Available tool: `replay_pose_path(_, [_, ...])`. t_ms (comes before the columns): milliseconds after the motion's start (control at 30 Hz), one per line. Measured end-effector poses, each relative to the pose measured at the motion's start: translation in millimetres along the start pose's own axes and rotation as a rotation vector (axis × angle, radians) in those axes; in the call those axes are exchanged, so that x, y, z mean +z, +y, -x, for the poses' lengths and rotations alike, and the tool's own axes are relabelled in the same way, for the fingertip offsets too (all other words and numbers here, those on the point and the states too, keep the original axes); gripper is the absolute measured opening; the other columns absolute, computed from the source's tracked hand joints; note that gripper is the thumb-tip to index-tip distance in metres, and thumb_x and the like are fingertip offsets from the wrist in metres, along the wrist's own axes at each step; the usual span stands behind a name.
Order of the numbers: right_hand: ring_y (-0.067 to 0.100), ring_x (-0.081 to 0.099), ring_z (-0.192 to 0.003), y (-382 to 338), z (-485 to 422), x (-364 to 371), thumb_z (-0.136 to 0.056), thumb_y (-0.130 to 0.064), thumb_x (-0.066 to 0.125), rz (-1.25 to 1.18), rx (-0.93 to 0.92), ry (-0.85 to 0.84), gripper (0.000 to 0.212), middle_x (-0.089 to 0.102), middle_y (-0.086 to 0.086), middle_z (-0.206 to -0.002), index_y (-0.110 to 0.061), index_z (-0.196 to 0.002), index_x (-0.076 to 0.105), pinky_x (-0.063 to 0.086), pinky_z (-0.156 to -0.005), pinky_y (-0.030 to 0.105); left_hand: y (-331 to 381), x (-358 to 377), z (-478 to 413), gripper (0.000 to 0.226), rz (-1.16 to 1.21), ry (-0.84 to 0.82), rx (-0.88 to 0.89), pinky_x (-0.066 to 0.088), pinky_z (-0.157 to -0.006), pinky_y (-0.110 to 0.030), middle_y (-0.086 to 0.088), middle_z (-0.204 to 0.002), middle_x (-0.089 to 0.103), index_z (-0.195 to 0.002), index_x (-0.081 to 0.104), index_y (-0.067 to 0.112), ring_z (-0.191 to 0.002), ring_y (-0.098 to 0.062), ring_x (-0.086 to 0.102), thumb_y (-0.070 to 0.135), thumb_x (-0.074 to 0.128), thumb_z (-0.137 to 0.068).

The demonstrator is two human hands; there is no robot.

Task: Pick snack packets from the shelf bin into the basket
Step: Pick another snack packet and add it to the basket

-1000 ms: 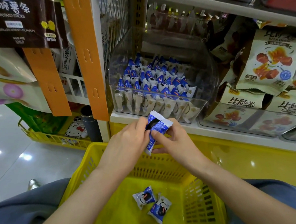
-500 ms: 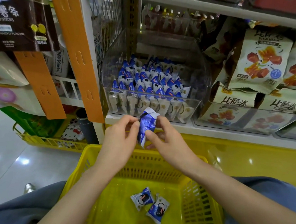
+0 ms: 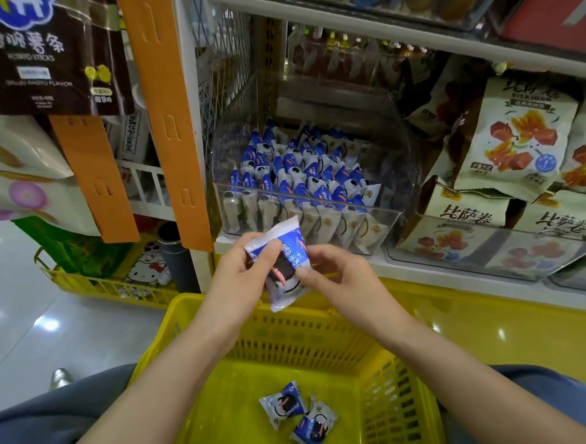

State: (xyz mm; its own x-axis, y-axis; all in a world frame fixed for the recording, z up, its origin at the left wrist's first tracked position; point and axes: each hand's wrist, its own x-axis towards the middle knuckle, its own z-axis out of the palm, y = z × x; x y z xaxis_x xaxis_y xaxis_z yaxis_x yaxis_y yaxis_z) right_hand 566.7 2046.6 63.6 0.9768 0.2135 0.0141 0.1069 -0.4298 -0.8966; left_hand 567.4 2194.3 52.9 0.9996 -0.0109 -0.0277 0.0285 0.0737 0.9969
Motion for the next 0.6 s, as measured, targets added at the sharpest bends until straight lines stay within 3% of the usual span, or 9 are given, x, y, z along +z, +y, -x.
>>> replay_pose_path(167, [-0.004,0.058,-0.073,-3,6,6,-0.089,-0.016,0.059,-0.17,0.014,-0.097,0.016,0.067,-0.009,-0.091,-0.03,-0.098,0.06,0.046,-0.057,0.014,9,-2,2,0.02,-0.051,0.06,0.011,0.04,-0.043,-0.01,0.012,-0.06,0.065,-0.093,0.061,0.016,-0.048,0.005,0.054,0.032,0.05,-0.091])
replay_pose_path(300, [0.0,0.058,-0.072,-6,5,2,-0.087,-0.024,0.06,-0.202,0.007,0.006,0.008,0.068,-0.011,-0.087,-0.026,-0.094,0.061,0.045,-0.054,0.015,21,-5,-8,0.022,-0.199,0.088,0.157,0.048,-0.065,-0.017,-0.002,-0.089,0.066,-0.102,0.06,0.01,-0.078,-0.004,0.061,0.022,0.042,-0.097])
replay_pose_path(433, [0.003,0.06,-0.078,-16,-14,-16,-0.088,-0.025,0.057,-0.167,-0.05,0.237,0.013,0.067,0.001,-0.091,-0.02,-0.099,0.062,0.048,-0.066,0.015,38,-17,-28,0.022,-0.616,0.123,0.466,0.038,-0.077,-0.01,0.01,-0.103,0.055,-0.111,0.054,0.02,-0.097,-0.003,0.049,0.024,0.037,-0.097])
replay_pose_path(500, [0.001,0.06,-0.077,-27,-39,-30,-0.089,-0.026,0.056,-0.128,-0.081,0.363,0.018,0.066,-0.001,-0.091,-0.017,-0.105,0.06,0.05,-0.064,0.015,45,-23,-43,0.028,-0.845,0.103,0.616,0.033,-0.084,-0.017,0.01,-0.108,0.05,-0.117,0.052,0.02,-0.103,-0.004,0.044,0.028,0.035,-0.096])
replay_pose_path(600, [-0.003,0.058,-0.072,-47,-92,-44,-0.09,-0.025,0.056,-0.067,-0.148,0.502,0.015,0.063,-0.008,-0.085,-0.016,-0.102,0.059,0.05,-0.063,0.019,46,-26,-66,0.03,-1.101,0.019,0.659,0.034,-0.09,-0.028,0.002,-0.116,0.054,-0.121,0.051,0.017,-0.108,-0.014,0.048,0.027,0.035,-0.097])
